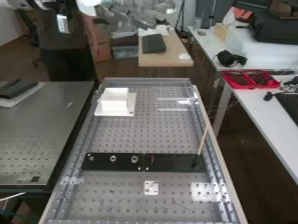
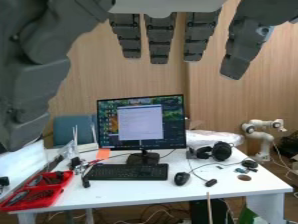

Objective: Grab the smaller nut and place it in the white container

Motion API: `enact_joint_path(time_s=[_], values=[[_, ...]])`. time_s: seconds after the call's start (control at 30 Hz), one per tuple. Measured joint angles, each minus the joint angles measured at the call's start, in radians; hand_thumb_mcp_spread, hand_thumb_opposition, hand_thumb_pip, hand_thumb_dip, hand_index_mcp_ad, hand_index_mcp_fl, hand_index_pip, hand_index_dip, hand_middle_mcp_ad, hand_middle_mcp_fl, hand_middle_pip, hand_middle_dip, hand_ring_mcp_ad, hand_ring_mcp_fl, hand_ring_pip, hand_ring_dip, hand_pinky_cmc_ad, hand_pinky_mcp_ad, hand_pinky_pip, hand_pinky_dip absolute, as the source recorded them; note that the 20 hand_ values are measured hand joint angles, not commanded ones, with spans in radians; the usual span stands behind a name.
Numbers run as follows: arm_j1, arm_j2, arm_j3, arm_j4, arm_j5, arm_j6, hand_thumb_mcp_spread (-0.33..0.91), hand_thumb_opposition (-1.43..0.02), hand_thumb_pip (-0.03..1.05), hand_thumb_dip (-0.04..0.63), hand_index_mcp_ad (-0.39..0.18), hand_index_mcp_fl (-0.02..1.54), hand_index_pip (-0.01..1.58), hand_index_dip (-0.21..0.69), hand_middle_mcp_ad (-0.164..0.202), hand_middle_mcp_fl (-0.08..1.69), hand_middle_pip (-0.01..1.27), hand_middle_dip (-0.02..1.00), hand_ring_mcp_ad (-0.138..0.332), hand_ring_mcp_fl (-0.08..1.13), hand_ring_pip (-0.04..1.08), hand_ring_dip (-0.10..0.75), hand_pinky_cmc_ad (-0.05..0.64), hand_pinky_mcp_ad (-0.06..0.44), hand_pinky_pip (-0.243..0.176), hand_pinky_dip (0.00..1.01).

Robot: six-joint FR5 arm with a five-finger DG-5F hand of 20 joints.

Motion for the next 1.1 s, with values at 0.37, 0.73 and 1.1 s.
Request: enact_joint_path(time_s=[0.37, 0.73, 1.1], values=[[-0.089, 0.037, -0.103, 0.061, -0.140, 0.006, 0.18, -0.72, 0.56, 0.031, -0.021, 0.02, 0.06, 0.236, 0.072, -0.01, 0.13, 0.20, 0.155, 0.00, 0.08, 0.101, 0.429, 0.340, -0.089, 0.26], [-0.172, 0.079, -0.212, 0.129, -0.224, -0.001, 0.19, -0.72, 0.63, 0.045, -0.021, 0.05, 0.08, 0.237, 0.072, 0.04, 0.13, 0.20, 0.157, -0.01, 0.08, 0.101, 0.429, 0.340, -0.089, 0.29], [-0.250, 0.087, -0.273, 0.162, -0.311, -0.024, 0.22, -0.72, 0.65, 0.079, -0.021, 0.06, 0.09, 0.237, 0.072, 0.03, 0.13, 0.20, 0.154, -0.01, 0.08, 0.101, 0.429, 0.340, -0.093, 0.29]])
